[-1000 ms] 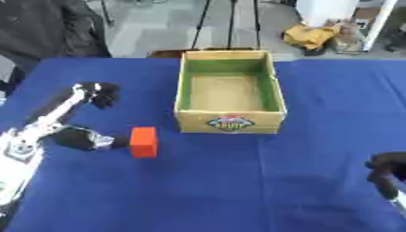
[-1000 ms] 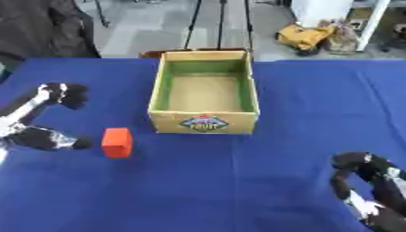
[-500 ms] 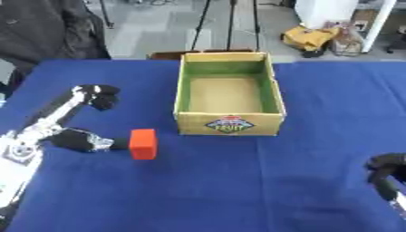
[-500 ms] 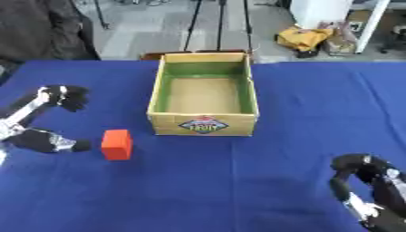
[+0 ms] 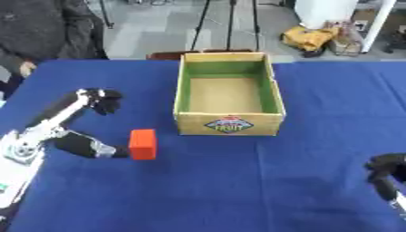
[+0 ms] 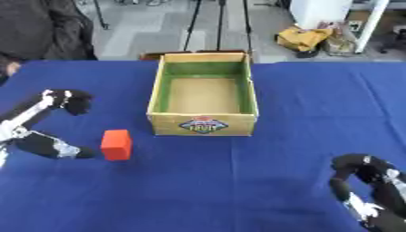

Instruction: Pick up objects on the table and place them in the box.

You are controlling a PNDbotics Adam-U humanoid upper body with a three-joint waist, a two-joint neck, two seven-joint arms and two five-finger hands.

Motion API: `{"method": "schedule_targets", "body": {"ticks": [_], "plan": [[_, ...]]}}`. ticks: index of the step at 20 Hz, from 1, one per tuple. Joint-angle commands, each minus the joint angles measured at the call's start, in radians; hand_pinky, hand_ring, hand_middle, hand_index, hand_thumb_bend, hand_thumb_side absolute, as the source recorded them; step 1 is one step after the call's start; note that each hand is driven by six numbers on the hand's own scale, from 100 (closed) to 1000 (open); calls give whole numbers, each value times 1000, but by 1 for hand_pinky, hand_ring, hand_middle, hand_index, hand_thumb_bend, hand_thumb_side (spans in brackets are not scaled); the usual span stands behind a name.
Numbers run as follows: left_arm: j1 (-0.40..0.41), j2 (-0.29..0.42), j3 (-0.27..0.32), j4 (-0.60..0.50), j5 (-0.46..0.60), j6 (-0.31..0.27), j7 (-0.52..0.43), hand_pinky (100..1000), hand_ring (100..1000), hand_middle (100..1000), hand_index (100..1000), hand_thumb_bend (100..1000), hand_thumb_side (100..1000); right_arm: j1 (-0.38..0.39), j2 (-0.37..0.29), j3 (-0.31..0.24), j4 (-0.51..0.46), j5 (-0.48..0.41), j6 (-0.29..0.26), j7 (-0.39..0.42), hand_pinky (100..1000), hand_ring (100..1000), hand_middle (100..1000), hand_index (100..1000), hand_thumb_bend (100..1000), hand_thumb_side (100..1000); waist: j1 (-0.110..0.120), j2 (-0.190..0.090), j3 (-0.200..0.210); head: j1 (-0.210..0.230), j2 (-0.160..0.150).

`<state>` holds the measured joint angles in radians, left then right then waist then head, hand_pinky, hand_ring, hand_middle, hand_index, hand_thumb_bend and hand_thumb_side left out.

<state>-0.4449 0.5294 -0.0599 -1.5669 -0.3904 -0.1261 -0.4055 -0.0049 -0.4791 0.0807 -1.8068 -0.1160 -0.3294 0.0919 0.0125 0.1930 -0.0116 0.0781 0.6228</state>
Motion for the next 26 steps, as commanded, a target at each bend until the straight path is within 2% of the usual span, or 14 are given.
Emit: {"method": "schedule_targets", "body": {"ticks": [1,14,21,26], "plan": [[-37,31,-8,-7,-53,-2,-26,687,682,660,846,847,261,-6,-24,-6,-18,-2,0,0,755,504,412,693,446,457,1,-16,-2,1,-7],[-166,-14,-71,123,-262,-18,-31,650,650,631,813,831,184,-7,-23,-4,-18,-3,0,2,754,504,412,693,448,457,-2,-16,-10,5,-7],[-205,-29,-92,176,-363,-39,-39,632,633,574,790,827,166,-7,-23,-3,-19,-4,0,3,754,504,412,693,450,456,-3,-17,-10,6,-8],[-220,-40,-102,211,-409,-54,-38,634,633,573,785,826,158,-7,-22,-2,-19,-4,0,3,754,504,412,693,451,456,-4,-16,-12,6,-8]]}}
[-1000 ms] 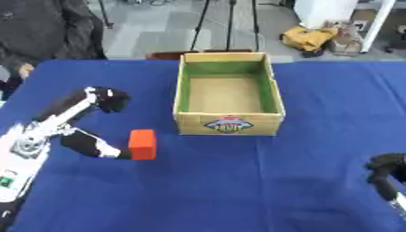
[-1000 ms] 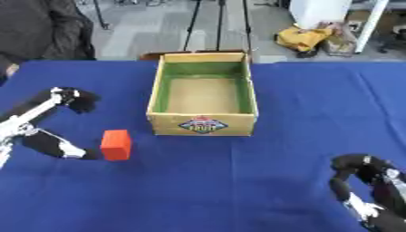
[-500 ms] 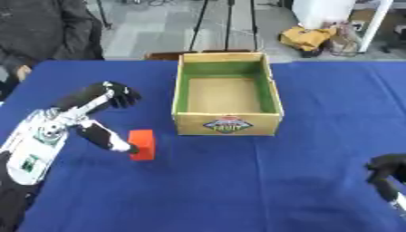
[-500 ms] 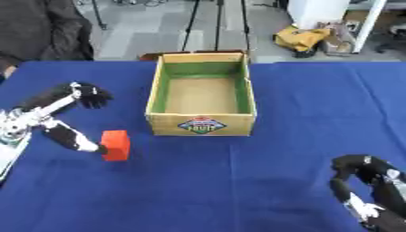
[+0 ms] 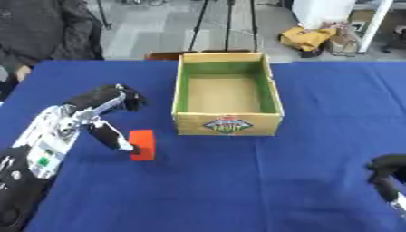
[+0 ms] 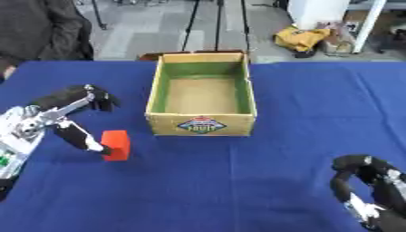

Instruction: Pick up objects on the table and place them in the box.

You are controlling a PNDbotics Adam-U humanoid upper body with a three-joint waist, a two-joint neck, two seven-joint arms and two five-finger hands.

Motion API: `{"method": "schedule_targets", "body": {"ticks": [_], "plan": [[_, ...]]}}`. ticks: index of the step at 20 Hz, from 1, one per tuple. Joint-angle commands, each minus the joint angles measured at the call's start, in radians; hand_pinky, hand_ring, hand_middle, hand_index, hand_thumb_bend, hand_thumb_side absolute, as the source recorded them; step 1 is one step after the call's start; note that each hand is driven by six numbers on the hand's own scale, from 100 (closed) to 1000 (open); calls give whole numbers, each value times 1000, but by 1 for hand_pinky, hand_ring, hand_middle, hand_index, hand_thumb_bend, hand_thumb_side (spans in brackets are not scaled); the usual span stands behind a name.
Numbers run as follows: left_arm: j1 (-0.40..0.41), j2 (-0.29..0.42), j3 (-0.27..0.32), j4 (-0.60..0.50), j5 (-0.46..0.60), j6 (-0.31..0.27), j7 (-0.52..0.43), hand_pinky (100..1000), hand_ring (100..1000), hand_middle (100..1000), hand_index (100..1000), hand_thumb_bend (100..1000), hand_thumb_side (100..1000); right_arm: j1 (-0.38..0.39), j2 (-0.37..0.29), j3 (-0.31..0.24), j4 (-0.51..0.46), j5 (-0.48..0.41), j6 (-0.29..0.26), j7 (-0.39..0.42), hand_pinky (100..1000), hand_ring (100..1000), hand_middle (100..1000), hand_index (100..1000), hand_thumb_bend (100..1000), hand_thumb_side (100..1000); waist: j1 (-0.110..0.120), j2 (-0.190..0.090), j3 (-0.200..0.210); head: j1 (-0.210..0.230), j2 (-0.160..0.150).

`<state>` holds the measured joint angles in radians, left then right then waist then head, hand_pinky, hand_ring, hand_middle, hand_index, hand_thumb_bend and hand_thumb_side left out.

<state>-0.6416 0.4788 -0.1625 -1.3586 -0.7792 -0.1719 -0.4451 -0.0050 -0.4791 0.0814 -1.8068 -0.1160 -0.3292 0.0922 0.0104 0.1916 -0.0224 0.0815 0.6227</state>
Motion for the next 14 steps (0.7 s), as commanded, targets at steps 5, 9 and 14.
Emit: {"method": "schedule_targets", "body": {"ticks": [5,9,14], "plan": [[-29,-1,-3,37,-46,-14,8,630,609,568,776,824,150,-8,-21,-2,-18,-4,0,4,754,504,412,693,452,456,-2,-14,-2,3,-8],[-29,-10,-8,64,-63,-17,18,628,598,564,771,825,153,-8,-21,-2,-18,-4,0,4,754,504,412,693,453,456,-1,-14,-3,3,-8],[-30,-22,-14,95,-79,-18,42,617,590,553,758,825,149,-9,-21,-1,-17,-5,0,5,754,504,411,693,454,452,0,-13,-5,3,-9]]}}
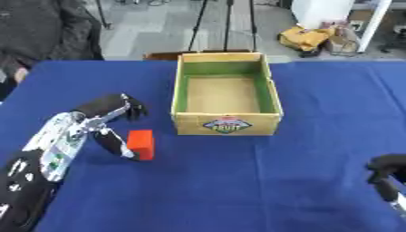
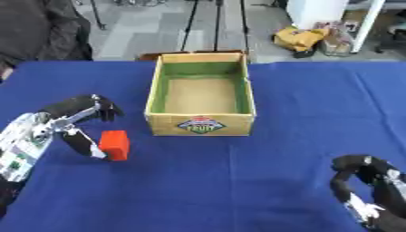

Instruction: Pick up objects on the table and place them in the box.

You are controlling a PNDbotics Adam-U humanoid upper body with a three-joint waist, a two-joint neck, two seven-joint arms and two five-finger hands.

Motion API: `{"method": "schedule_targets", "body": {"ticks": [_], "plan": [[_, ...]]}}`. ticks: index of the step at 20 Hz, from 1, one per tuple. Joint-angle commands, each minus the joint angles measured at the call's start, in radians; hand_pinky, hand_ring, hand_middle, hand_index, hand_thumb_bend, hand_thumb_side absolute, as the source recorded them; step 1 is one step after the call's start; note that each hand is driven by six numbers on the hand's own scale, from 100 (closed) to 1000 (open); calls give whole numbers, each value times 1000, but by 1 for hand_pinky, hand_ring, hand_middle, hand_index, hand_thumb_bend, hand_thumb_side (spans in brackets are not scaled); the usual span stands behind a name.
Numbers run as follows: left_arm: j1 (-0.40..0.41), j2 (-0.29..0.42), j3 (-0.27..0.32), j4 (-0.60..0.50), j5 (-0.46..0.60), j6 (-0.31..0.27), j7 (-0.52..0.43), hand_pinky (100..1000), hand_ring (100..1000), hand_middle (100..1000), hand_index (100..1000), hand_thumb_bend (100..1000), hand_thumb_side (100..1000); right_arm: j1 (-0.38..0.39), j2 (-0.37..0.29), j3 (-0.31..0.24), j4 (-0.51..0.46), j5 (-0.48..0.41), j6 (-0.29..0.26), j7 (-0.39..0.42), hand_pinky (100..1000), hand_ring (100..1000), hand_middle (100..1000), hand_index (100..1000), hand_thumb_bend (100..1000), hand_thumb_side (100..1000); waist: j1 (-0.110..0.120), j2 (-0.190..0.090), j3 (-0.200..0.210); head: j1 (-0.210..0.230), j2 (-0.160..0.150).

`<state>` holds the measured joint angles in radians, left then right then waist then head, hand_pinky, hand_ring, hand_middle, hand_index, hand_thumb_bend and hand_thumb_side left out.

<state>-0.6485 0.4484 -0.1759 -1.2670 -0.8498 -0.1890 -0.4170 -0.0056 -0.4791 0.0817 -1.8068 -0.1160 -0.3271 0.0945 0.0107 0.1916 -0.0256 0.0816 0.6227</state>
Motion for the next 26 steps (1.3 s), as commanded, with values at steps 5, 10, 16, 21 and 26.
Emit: {"method": "schedule_targets", "body": {"ticks": [5,10,16,21,26], "plan": [[-24,-1,-6,27,-22,-4,23,617,591,553,756,825,146,-10,-21,-1,-17,-5,-2,3,754,504,411,693,454,455,0,-12,-3,2,-9],[-25,-7,-11,43,-34,-10,28,616,590,550,751,817,142,-10,-21,-1,-16,-4,-2,4,754,504,411,693,455,455,1,-12,-4,2,-9],[-24,-9,-14,52,-44,-12,33,594,563,523,723,800,129,-10,-21,-1,-16,-4,-2,4,754,504,411,693,456,455,2,-12,-4,1,-8],[-24,-9,-17,57,-51,-12,30,523,496,458,640,780,116,-10,-21,-1,-15,-5,-1,4,755,504,411,694,457,455,3,-13,-5,1,-7],[-23,-8,-20,60,-52,-15,14,401,387,323,492,736,100,-10,-21,-1,-14,-5,-1,4,755,504,411,694,457,455,4,-14,-5,1,-6]]}}
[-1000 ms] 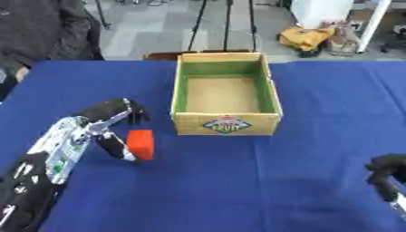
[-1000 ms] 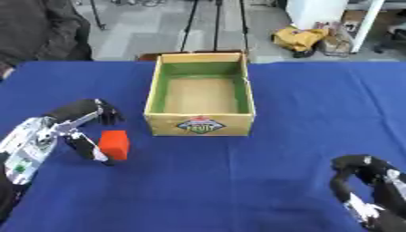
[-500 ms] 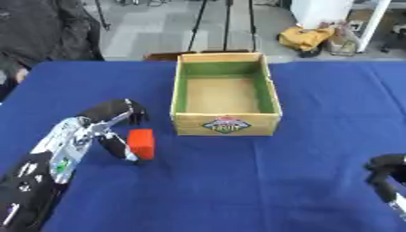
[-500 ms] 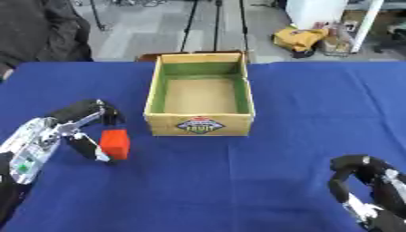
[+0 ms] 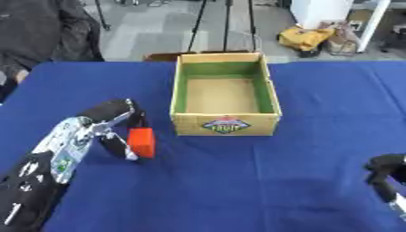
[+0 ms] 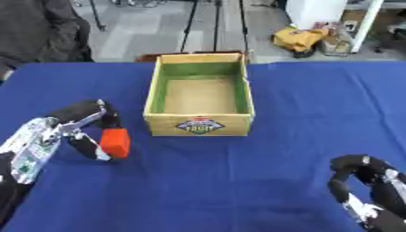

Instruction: Pick up objects on the table and place them in the box.

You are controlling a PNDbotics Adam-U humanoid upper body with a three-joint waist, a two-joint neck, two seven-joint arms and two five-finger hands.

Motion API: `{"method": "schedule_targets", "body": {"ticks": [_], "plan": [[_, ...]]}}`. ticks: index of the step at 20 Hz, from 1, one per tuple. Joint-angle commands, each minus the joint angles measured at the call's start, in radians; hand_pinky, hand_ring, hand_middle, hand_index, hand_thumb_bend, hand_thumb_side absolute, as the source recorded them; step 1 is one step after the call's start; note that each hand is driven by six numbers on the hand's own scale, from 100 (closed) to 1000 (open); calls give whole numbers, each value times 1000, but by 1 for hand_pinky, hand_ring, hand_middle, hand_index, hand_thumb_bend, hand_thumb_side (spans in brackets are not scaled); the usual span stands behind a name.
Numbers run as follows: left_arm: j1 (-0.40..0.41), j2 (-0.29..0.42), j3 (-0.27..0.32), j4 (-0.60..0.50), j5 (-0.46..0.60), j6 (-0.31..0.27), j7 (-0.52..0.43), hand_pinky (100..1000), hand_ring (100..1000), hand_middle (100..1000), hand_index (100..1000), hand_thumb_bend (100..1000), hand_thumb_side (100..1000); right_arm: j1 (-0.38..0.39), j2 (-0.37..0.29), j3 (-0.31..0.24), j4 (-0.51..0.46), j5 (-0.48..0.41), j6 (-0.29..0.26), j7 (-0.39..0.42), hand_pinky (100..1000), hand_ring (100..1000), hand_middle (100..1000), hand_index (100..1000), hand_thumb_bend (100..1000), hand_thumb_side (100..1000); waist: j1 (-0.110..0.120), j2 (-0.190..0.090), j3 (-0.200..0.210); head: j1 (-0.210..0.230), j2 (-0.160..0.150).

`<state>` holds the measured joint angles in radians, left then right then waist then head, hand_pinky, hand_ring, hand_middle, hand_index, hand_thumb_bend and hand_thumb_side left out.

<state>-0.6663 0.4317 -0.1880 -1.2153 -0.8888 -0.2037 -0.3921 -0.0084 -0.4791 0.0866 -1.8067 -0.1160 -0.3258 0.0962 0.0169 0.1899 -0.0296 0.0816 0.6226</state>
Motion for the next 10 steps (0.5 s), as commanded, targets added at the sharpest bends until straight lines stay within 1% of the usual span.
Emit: {"method": "schedule_targets", "body": {"ticks": [1,6,7,8,10], "plan": [[-5,8,-9,8,-14,-1,-14,374,354,284,452,726,100,-7,-21,-6,-14,-5,-2,3,755,504,411,694,458,454,-2,-12,-1,1,-6],[-3,8,-10,10,-14,-5,-21,263,248,160,311,714,100,-7,-21,-6,-13,-5,-2,3,755,504,411,694,459,454,-2,-13,-1,1,-5],[-2,7,-9,10,-13,-6,-18,237,223,129,271,718,100,-7,-21,-6,-13,-5,-2,3,755,504,411,694,459,454,-2,-13,-1,1,-4],[-2,7,-9,10,-12,-6,-13,222,209,108,246,740,101,-7,-21,-6,-13,-5,-2,3,755,504,411,694,459,454,-1,-13,-1,1,-4],[0,6,-10,12,-8,-10,-8,206,193,100,225,794,113,-7,-21,-6,-13,-5,-2,3,755,504,411,694,459,454,-1,-13,-1,1,-3]]}}
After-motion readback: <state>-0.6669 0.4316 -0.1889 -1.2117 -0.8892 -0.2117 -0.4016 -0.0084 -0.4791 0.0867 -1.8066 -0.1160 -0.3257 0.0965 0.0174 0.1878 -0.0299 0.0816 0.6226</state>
